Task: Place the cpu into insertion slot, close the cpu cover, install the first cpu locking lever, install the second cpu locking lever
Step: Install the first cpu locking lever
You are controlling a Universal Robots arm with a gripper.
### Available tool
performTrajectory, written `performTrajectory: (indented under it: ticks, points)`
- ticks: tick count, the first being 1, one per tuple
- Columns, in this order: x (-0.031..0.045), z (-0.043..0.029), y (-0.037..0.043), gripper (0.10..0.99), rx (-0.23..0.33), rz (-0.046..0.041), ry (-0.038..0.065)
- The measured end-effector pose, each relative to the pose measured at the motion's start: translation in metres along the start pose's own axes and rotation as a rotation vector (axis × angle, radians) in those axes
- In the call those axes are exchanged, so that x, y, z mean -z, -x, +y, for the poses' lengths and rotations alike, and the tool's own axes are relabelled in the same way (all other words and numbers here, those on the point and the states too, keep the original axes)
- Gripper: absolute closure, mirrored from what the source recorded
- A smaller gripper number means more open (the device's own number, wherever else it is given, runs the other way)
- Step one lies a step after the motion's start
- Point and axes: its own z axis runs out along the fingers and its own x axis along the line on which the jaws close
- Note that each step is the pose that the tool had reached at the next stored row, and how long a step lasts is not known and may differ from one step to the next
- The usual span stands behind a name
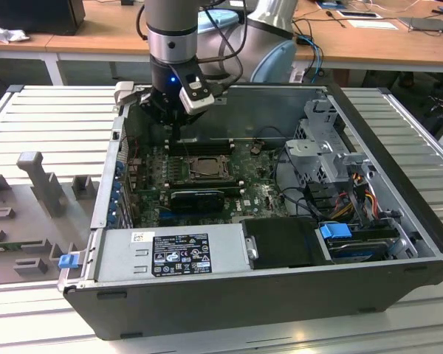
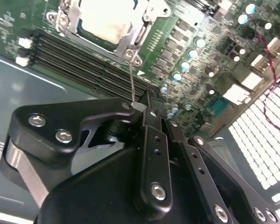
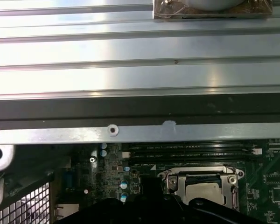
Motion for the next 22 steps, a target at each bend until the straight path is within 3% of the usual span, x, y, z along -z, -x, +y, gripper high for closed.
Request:
performTrajectory:
  ticks: [3,17,22]
  points:
    - [-0.0003,0.0002,0.0067,0.980,0.000,-0.0001,0.000]
    - [-0.0019,0.0005,0.0184,0.980,0.000,0.0000,0.000]
    - [-0.0027,0.0008,0.0288,0.980,0.000,0.0000,0.000]
